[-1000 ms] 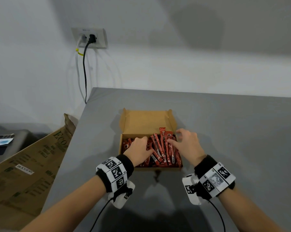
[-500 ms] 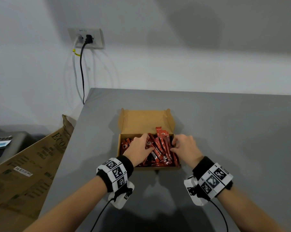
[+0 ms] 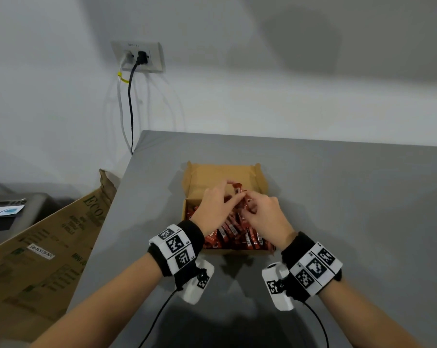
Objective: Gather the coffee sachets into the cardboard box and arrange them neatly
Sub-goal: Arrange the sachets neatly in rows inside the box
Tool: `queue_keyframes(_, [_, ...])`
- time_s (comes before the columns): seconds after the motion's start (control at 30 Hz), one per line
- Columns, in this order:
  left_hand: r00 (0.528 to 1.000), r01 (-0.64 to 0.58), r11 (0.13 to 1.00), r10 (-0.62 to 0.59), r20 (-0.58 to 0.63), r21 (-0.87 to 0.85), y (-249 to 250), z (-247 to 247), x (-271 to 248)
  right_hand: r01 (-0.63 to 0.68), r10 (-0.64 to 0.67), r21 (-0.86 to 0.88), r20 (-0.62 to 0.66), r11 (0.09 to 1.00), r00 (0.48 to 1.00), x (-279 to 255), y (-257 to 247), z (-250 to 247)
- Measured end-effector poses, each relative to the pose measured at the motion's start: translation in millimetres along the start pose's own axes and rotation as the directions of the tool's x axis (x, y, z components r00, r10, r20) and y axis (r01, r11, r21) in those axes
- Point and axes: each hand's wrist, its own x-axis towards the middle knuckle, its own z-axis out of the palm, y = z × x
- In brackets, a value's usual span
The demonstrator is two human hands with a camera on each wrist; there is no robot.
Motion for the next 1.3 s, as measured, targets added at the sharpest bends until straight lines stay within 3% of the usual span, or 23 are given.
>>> queue_keyframes(0.1, [0.997, 0.077, 0.973, -0.080, 0.006, 0.218, -14, -17, 4, -0.087, 0.083, -0.121, -0.040, 0.989, 0.996, 5, 18, -6])
queue_keyframes(0.2, [0.992, 0.110, 0.849, -0.124, -0.007, 0.516, -27, -29, 4, -0.136, 0.135, -0.284, -0.024, 0.949, 0.991, 9, 34, -5])
queue_keyframes(0.33, [0.974, 0.113, 0.741, -0.215, 0.074, 0.662, -26, -28, -3, -0.194, 0.223, -0.383, 0.034, 0.903, 0.974, 7, 35, -2])
queue_keyframes(0.4, [0.962, 0.105, 0.726, -0.246, 0.115, 0.680, -23, -24, -6, -0.221, 0.254, -0.459, 0.011, 0.861, 0.967, 4, 27, -5])
queue_keyframes(0.5, [0.963, 0.113, 0.708, -0.251, 0.099, 0.697, -21, -20, -7, -0.109, 0.066, -0.510, -0.103, 0.853, 0.993, 3, 3, -5])
queue_keyframes(0.6, [0.974, 0.149, 0.730, -0.223, 0.026, 0.667, -24, -27, -4, 0.072, -0.060, -0.344, 0.045, 0.936, 0.997, 4, -24, 17])
queue_keyframes(0.67, [0.979, 0.180, 0.754, -0.196, -0.045, 0.632, -27, -36, 0, 0.086, -0.032, -0.248, 0.214, 0.965, 0.976, 5, -39, 40])
queue_keyframes(0.73, [0.979, 0.201, 0.766, -0.170, -0.108, 0.610, -32, -44, 3, 0.106, -0.024, -0.276, 0.283, 0.955, 0.959, 9, -46, 61])
queue_keyframes(0.93, [0.954, 0.295, 0.792, -0.271, -0.125, 0.535, -46, -51, 3, 0.103, 0.067, -0.439, 0.355, 0.892, 0.932, 22, -55, 88])
queue_keyframes(1.13, [0.954, 0.291, 0.800, -0.282, -0.100, 0.525, -53, -52, 4, 0.078, 0.182, -0.582, 0.375, 0.809, 0.909, 27, -56, 96])
queue_keyframes(1.3, [0.958, 0.281, 0.814, -0.267, -0.102, 0.509, -53, -51, 4, -0.048, 0.228, -0.445, 0.361, 0.894, 0.904, 29, -61, 98])
